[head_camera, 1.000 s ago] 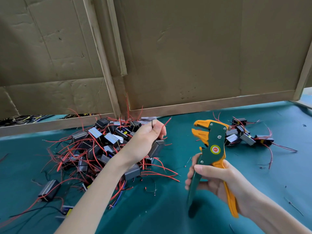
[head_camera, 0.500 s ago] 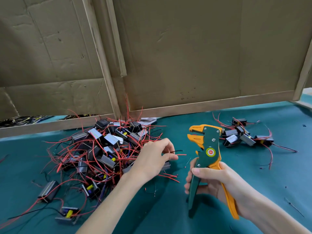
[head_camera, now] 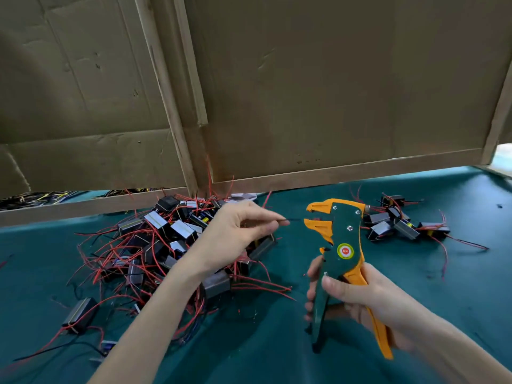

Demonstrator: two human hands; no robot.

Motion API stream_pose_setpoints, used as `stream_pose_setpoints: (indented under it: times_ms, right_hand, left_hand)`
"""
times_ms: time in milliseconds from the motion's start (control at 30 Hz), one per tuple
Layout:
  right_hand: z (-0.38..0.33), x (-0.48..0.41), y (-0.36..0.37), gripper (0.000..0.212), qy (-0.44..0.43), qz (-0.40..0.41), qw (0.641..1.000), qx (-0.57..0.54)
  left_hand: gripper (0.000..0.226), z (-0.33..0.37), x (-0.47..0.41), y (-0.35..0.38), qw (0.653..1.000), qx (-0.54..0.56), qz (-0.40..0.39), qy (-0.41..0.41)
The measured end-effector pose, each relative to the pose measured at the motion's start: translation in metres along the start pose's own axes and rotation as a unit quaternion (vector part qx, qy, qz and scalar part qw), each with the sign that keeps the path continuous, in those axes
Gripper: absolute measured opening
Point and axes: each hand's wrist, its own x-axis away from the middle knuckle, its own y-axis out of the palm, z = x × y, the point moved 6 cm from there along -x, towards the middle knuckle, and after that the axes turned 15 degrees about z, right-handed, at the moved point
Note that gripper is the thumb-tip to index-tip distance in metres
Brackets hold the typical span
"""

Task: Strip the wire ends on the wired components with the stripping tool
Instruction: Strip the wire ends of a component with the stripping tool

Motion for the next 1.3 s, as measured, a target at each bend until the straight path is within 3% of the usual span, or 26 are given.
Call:
stream_pose_setpoints:
  times_ms: [100, 400, 633, 800, 1000, 1300]
  right_hand:
    - [0.000, 0.004, 0.005, 0.032, -0.011, -0.009, 1.000, 0.015]
    - [-0.003, 0.007, 0.009, 0.048, -0.018, -0.025, 0.999, 0.030]
    - [-0.004, 0.010, 0.012, 0.042, -0.022, -0.043, 0.997, 0.063]
    - [-0.005, 0.012, 0.010, 0.042, -0.023, -0.038, 0.996, 0.071]
    - [-0.006, 0.012, 0.009, 0.021, -0.033, -0.042, 0.995, 0.088]
    - [-0.002, 0.009, 0.004, 0.032, -0.041, -0.049, 0.991, 0.116]
  left_hand:
    - [0.015, 0.013, 0.002, -0.004, 0.997, 0.065, 0.025, -0.017]
    - [0.022, 0.011, 0.007, 0.003, 0.997, 0.049, -0.041, -0.050]
    - [0.008, 0.009, 0.005, 0.006, 0.998, 0.040, -0.032, -0.031]
    - [0.016, 0.009, 0.006, 0.008, 0.998, 0.046, -0.038, -0.035]
    - [0.012, 0.012, 0.007, 0.008, 0.997, 0.045, -0.042, -0.038]
    - [0.007, 0.012, 0.009, 0.011, 0.996, 0.037, -0.072, -0.049]
